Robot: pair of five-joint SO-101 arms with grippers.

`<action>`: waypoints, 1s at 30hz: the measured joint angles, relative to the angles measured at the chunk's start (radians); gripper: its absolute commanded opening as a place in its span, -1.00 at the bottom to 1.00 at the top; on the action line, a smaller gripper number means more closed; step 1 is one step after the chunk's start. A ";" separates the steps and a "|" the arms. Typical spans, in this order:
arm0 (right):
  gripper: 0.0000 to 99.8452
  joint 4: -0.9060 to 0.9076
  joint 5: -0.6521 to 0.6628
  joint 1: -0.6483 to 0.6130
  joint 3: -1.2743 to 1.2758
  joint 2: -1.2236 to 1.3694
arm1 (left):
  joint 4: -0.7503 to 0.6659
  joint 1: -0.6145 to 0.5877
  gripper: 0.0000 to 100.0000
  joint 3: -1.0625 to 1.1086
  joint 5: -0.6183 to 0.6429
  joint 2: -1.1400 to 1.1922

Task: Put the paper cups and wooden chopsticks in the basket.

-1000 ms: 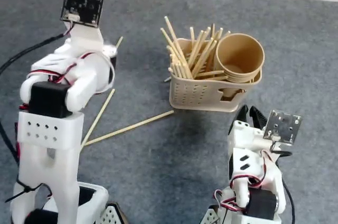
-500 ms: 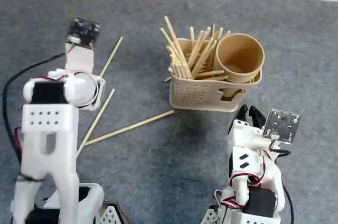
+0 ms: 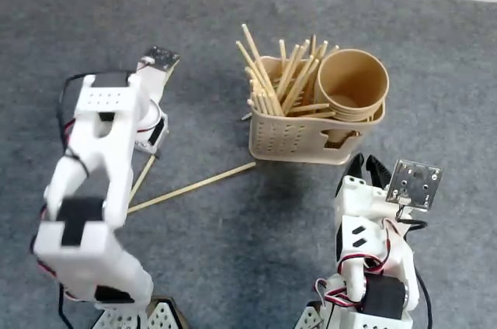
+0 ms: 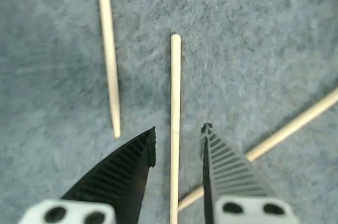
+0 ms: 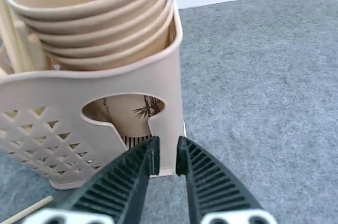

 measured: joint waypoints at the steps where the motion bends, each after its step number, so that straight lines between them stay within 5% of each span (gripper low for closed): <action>1: -0.86 0.000 0.000 0.000 0.000 0.000 | -0.002 0.000 -0.72 -0.023 0.000 0.038; 11: -0.86 0.000 0.000 0.000 0.000 0.000 | 0.009 0.002 -0.99 -0.184 0.002 0.299; 30: -0.86 0.000 0.002 0.000 0.000 0.002 | 0.149 -0.021 -0.99 -0.652 0.002 0.370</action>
